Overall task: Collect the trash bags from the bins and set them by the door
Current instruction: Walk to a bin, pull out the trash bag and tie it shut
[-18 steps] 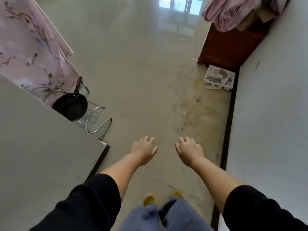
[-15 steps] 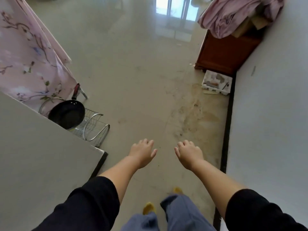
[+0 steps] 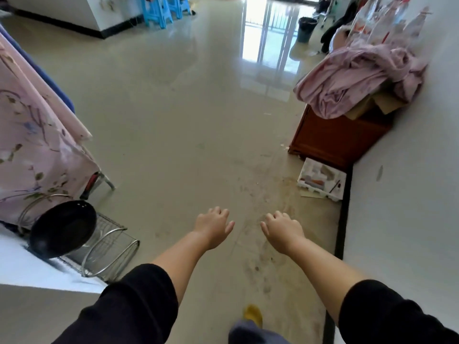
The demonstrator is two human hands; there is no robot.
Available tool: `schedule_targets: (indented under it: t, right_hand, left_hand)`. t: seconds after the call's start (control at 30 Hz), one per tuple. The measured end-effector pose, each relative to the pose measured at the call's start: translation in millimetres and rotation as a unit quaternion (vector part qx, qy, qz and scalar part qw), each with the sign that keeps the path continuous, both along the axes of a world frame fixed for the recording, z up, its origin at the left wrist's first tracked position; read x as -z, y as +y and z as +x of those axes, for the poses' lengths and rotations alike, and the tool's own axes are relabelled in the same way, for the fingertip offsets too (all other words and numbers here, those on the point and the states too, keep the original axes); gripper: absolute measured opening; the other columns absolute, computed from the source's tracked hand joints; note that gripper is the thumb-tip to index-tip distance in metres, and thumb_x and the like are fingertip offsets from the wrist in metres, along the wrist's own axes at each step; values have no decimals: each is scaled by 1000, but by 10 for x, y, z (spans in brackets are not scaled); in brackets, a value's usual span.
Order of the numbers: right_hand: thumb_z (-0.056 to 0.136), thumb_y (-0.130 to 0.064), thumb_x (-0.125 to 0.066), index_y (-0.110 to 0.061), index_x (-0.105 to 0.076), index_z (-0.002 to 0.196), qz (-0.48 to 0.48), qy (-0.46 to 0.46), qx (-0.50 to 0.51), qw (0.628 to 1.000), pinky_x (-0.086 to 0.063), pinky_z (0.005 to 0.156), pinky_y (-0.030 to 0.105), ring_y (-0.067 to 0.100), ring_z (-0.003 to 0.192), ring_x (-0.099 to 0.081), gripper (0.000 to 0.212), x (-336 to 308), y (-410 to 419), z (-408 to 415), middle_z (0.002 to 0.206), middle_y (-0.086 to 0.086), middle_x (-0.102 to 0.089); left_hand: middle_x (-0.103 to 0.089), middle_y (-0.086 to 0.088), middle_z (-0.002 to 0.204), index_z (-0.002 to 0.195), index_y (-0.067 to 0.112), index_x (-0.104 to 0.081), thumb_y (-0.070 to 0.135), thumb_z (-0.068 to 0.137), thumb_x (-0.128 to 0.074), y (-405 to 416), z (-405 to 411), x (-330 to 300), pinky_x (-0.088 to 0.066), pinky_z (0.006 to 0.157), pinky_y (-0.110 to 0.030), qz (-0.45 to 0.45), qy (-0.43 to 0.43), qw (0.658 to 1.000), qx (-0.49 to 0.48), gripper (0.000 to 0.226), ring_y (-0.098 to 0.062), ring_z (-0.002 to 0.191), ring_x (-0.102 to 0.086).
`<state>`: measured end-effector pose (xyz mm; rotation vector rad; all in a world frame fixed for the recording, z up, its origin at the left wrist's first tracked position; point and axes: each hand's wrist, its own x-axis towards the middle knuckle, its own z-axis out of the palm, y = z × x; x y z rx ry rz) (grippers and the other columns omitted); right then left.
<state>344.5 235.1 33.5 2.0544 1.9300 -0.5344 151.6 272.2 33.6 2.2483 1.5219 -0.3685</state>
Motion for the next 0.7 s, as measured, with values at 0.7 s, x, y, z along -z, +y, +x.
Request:
schedule_targets:
  t: [0.7]
  right_hand:
    - [100, -43, -22, -17, -45, 130, 45, 28, -112, 992, -42, 96, 38, 28, 123, -48, 46, -380, 4902, -1500, 133, 8, -51]
  left_hand:
    - [-45, -13, 138, 137, 14, -39, 43, 100, -28, 4229, -1719, -256, -37, 102, -40, 13, 21, 989, -149, 49, -30, 127, -44]
